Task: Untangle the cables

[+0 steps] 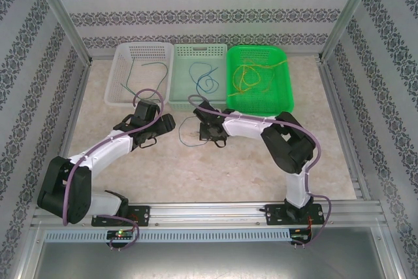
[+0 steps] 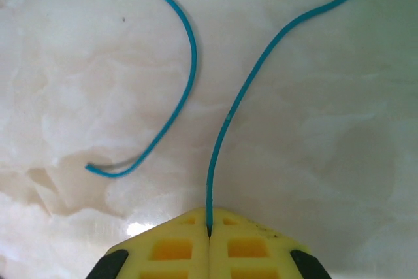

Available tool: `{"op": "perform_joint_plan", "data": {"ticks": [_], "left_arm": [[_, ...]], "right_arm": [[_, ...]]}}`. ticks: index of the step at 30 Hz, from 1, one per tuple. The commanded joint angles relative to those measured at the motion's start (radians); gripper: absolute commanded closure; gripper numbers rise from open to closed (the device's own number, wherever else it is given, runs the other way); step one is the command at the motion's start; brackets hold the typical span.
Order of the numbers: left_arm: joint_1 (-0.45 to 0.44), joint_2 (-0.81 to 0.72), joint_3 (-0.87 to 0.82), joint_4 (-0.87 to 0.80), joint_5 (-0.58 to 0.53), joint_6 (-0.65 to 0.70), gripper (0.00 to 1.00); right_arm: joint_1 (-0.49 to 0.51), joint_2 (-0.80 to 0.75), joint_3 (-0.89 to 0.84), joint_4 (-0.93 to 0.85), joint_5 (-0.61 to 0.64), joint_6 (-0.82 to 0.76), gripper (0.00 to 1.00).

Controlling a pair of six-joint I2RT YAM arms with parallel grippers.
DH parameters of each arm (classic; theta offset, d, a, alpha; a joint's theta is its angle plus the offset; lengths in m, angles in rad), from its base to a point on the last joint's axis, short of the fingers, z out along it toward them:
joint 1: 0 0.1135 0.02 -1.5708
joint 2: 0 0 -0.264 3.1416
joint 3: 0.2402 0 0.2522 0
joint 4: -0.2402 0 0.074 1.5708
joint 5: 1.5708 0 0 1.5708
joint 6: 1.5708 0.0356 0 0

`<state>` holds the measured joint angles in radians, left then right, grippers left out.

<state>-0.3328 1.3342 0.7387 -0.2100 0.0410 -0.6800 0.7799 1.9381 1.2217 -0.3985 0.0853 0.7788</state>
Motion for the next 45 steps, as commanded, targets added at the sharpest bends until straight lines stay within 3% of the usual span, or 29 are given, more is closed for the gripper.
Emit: {"op": "perform_joint_plan", "data": {"ticks": [1, 9, 14, 20, 33, 41, 45], "left_arm": [[-0.008, -0.008, -0.011, 0.001, -0.002, 0.018, 0.17], [-0.009, -0.013, -0.003, 0.057, 0.051, 0.037, 0.18], [-0.008, -0.059, -0.039, 0.101, 0.017, 0.017, 0.17], [-0.009, -0.097, -0.075, 0.129, -0.013, -0.004, 0.15], [-0.009, -0.147, -0.099, 0.104, -0.049, -0.016, 0.14], [-0.007, -0.18, -0.119, 0.091, -0.069, -0.024, 0.13], [-0.006, -0.206, -0.13, 0.075, -0.087, -0.021, 0.12]], "right_arm": [[0.03, -0.1, -0.07, -0.02, 0.009, -0.082, 1.0], [0.034, -0.377, -0.054, 0.004, -0.028, -0.273, 1.0], [0.034, -0.501, 0.06, -0.058, -0.059, -0.441, 1.0], [0.015, -0.547, 0.256, -0.122, -0.062, -0.597, 1.0], [-0.15, -0.337, 0.629, -0.073, -0.243, -0.592, 1.0], [-0.249, -0.086, 0.894, -0.105, -0.284, -0.621, 1.0], [-0.303, 0.031, 0.973, -0.096, -0.319, -0.561, 1.0]]}}
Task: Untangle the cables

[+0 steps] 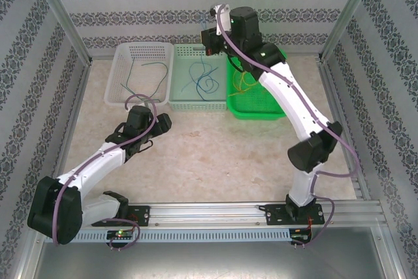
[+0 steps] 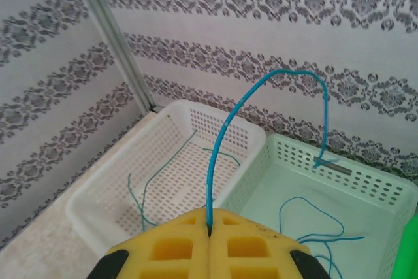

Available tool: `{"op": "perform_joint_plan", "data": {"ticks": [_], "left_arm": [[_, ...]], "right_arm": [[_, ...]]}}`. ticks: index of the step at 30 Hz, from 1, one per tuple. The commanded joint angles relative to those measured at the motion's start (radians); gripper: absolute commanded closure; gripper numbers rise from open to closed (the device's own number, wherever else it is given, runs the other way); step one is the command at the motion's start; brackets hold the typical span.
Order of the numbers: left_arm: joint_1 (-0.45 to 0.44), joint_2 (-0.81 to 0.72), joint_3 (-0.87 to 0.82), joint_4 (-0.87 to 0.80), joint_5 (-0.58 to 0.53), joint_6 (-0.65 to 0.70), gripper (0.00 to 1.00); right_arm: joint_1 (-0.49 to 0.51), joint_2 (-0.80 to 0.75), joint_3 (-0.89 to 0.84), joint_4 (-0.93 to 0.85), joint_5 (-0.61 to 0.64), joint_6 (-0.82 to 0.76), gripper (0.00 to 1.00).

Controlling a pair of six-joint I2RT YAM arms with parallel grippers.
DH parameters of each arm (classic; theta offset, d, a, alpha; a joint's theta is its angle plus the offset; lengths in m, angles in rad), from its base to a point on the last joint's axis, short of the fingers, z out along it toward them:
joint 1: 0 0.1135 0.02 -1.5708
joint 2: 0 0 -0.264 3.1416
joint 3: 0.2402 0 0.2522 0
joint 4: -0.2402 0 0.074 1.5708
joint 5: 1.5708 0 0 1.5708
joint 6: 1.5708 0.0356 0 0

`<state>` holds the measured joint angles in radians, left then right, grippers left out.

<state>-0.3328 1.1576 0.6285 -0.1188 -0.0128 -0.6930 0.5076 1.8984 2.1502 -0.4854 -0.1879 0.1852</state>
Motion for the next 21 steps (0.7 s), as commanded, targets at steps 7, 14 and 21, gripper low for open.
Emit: {"op": "perform_joint_plan", "data": {"ticks": [7, 14, 21], "left_arm": [[-0.001, -0.045, -0.034, -0.017, -0.046, -0.014, 0.11], [0.003, -0.041, -0.03, -0.024, -0.049, -0.008, 0.11], [0.006, -0.029, -0.021, -0.028, -0.047, -0.004, 0.11]], "right_arm": [[-0.074, 0.28, 0.19, -0.046, -0.124, 0.105, 1.0], [-0.084, 0.444, 0.251, -0.166, -0.197, 0.136, 1.0], [-0.111, 0.506, 0.207, -0.2, -0.163, 0.174, 1.0]]}}
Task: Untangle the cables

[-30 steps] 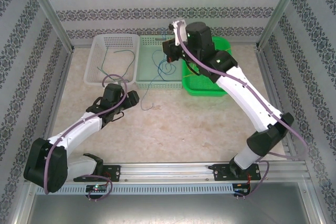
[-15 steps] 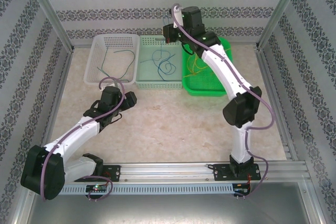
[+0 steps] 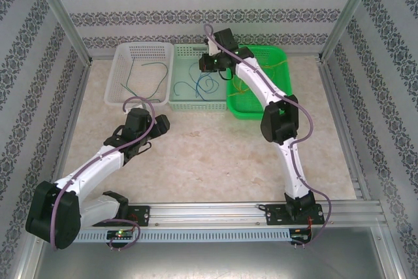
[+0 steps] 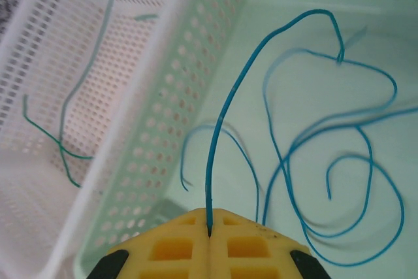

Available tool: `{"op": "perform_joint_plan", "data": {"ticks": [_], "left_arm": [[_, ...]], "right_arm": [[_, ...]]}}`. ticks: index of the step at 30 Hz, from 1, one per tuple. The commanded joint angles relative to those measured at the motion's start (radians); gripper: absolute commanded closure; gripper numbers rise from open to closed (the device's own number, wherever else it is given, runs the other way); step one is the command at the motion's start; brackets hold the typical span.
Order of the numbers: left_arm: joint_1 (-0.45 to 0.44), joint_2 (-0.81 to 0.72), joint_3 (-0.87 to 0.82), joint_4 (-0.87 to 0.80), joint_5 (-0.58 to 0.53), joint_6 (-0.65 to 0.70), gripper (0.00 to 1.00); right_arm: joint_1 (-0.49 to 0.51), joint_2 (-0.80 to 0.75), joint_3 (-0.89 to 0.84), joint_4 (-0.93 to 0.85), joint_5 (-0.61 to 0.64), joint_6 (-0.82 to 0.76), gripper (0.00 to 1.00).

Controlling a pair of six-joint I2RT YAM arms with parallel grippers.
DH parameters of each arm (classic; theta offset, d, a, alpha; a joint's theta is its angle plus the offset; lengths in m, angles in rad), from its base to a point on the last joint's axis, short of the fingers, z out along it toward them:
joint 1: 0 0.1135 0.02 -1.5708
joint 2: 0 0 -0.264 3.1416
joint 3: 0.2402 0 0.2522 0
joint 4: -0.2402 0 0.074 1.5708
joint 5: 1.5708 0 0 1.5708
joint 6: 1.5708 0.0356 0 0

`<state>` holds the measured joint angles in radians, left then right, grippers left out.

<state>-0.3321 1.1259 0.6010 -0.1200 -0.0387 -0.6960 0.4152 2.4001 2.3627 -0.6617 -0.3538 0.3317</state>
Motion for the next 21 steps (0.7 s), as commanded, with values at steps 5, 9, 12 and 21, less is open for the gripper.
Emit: {"op": "perform_joint_plan", "data": {"ticks": [5, 9, 12, 21], "left_arm": [[0.006, 0.033, 0.006, -0.005, -0.011, -0.008, 0.1], [0.005, 0.078, 0.039, -0.004, 0.009, -0.001, 0.1], [0.005, 0.092, 0.056, -0.003, 0.014, -0.001, 0.1], [0.006, 0.081, 0.041, -0.012, -0.005, -0.016, 0.09]], "right_arm": [[-0.038, 0.03, 0.008, -0.084, 0.035, 0.032, 0.93], [-0.049, 0.01, -0.012, -0.084, 0.002, 0.008, 0.55], [-0.053, -0.01, -0.011, -0.073, -0.047, -0.01, 0.21], [-0.051, -0.127, -0.031, -0.103, -0.037, -0.032, 0.02]]}}
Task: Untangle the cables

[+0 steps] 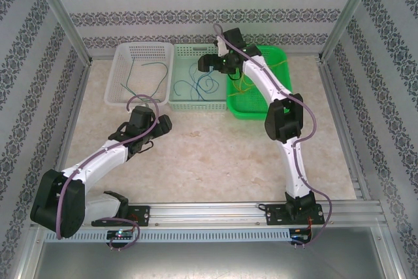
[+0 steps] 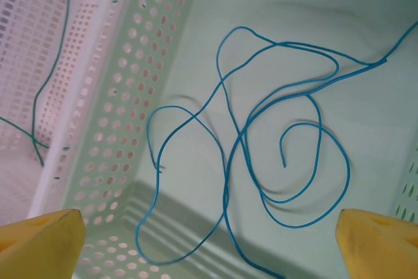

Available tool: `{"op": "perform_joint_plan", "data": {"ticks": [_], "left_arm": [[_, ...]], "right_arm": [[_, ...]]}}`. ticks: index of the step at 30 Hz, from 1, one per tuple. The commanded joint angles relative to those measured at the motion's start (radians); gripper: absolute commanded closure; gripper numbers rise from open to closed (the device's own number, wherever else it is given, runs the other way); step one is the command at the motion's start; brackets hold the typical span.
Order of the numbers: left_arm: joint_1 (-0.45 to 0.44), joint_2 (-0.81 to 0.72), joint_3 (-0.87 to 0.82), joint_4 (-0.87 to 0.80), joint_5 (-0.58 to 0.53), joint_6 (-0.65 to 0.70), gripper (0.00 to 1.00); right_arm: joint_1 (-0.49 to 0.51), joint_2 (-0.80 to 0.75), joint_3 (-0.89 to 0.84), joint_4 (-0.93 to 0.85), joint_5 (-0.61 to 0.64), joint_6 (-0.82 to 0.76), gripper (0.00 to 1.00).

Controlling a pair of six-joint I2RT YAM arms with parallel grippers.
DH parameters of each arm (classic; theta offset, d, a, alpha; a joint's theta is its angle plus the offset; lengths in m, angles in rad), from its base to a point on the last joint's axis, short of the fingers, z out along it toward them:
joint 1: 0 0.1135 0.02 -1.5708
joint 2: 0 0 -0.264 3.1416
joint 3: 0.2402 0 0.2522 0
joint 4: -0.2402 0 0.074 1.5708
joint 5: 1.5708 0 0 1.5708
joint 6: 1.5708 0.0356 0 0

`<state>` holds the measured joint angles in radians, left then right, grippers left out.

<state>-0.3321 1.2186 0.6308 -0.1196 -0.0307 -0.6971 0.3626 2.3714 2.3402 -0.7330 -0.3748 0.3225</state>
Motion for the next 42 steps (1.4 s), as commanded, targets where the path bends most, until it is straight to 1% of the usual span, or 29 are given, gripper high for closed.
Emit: {"op": "perform_joint_plan", "data": {"ticks": [1, 4, 7, 11, 14, 16, 20, 23, 25, 27, 28, 30, 31, 33, 34, 37, 42], "left_arm": [[0.005, -0.013, 0.011, -0.017, -0.017, -0.017, 0.08], [0.006, -0.025, 0.014, -0.04, -0.035, -0.018, 0.07], [0.005, -0.037, 0.013, -0.053, -0.056, -0.016, 0.05], [0.007, -0.052, 0.009, -0.035, -0.061, -0.007, 0.03], [0.008, -0.074, 0.012, -0.039, -0.085, -0.007, 0.02], [0.01, -0.096, 0.014, -0.052, -0.106, -0.002, 0.02], [0.014, -0.164, -0.003, -0.096, -0.155, 0.022, 0.0], [0.021, -0.228, -0.036, -0.098, -0.178, 0.037, 0.0], [0.022, -0.266, -0.067, -0.069, -0.187, 0.043, 0.0], [0.025, -0.292, -0.093, -0.028, -0.197, 0.042, 0.0], [0.024, -0.296, -0.099, -0.013, -0.2, 0.044, 0.0], [0.026, -0.29, -0.095, 0.007, -0.21, 0.055, 0.0], [0.026, -0.284, -0.09, 0.012, -0.219, 0.065, 0.0], [0.028, -0.27, -0.072, 0.02, -0.238, 0.111, 0.0], [0.027, -0.27, -0.069, 0.025, -0.243, 0.134, 0.0], [0.027, -0.287, -0.072, 0.039, -0.274, 0.173, 0.0], [0.03, -0.33, -0.077, 0.031, -0.314, 0.248, 0.0]], "right_arm": [[0.002, -0.118, -0.022, -0.044, -0.016, -0.028, 0.02], [0.004, -0.214, -0.13, -0.03, -0.001, -0.045, 0.02], [0.004, -0.32, -0.276, 0.009, 0.027, -0.064, 0.02], [0.012, -0.433, -0.401, 0.037, 0.018, -0.091, 0.02], [0.037, -0.559, -0.558, 0.132, 0.045, -0.131, 0.02], [0.054, -0.663, -0.696, 0.222, 0.102, -0.166, 0.02], [0.059, -0.892, -1.012, 0.366, 0.354, -0.251, 0.02], [0.03, -1.082, -1.278, 0.491, 0.507, -0.331, 0.02], [-0.002, -1.187, -1.437, 0.582, 0.592, -0.367, 0.02], [-0.068, -1.282, -1.621, 0.685, 0.645, -0.368, 0.02], [-0.104, -1.32, -1.685, 0.729, 0.651, -0.358, 0.02], [-0.189, -1.38, -1.834, 0.877, 0.638, -0.328, 0.02], [-0.216, -1.394, -1.893, 0.956, 0.626, -0.323, 0.02], [-0.261, -1.393, -2.015, 1.168, 0.599, -0.321, 0.02], [-0.277, -1.379, -2.046, 1.231, 0.588, -0.311, 0.02], [-0.314, -1.277, -2.021, 1.285, 0.55, -0.278, 0.02], [-0.324, -1.067, -2.003, 1.475, 0.536, -0.266, 0.02]]}}
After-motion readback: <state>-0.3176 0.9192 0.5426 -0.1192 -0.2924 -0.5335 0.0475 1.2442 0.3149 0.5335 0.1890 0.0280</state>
